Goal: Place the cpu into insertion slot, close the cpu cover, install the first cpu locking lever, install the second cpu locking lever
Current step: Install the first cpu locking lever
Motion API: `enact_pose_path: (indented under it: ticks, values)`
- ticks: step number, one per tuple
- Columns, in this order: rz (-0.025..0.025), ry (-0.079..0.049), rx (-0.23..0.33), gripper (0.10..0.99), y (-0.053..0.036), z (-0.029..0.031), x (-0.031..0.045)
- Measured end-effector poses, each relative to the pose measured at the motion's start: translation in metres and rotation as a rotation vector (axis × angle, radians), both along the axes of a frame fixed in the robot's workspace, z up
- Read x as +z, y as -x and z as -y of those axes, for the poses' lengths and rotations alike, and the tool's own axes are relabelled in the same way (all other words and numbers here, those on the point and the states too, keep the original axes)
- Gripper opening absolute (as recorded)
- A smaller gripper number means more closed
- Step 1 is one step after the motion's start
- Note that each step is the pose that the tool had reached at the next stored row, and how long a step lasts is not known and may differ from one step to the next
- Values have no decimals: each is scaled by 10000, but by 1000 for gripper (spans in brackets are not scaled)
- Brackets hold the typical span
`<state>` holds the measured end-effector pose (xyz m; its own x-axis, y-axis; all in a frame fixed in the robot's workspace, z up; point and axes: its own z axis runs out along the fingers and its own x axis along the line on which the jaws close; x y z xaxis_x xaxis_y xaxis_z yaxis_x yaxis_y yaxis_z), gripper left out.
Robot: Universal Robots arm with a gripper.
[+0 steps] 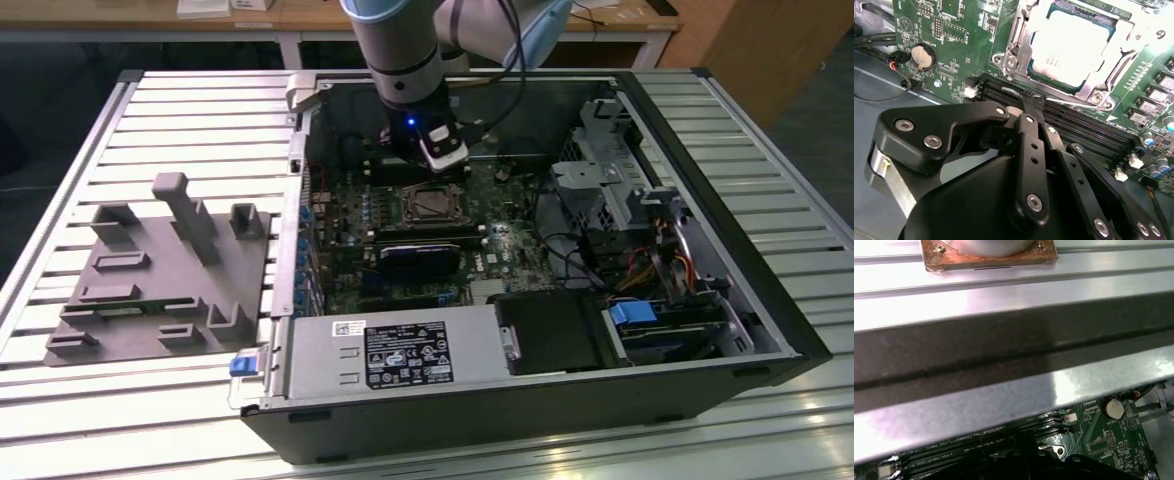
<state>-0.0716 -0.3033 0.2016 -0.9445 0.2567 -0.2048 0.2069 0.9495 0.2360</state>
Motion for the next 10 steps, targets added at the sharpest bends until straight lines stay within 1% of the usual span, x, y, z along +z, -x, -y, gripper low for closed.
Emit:
enact_pose_path:
  ticks: [10]
  values:
    - [1, 0, -190, 106, 0, 0, -32]
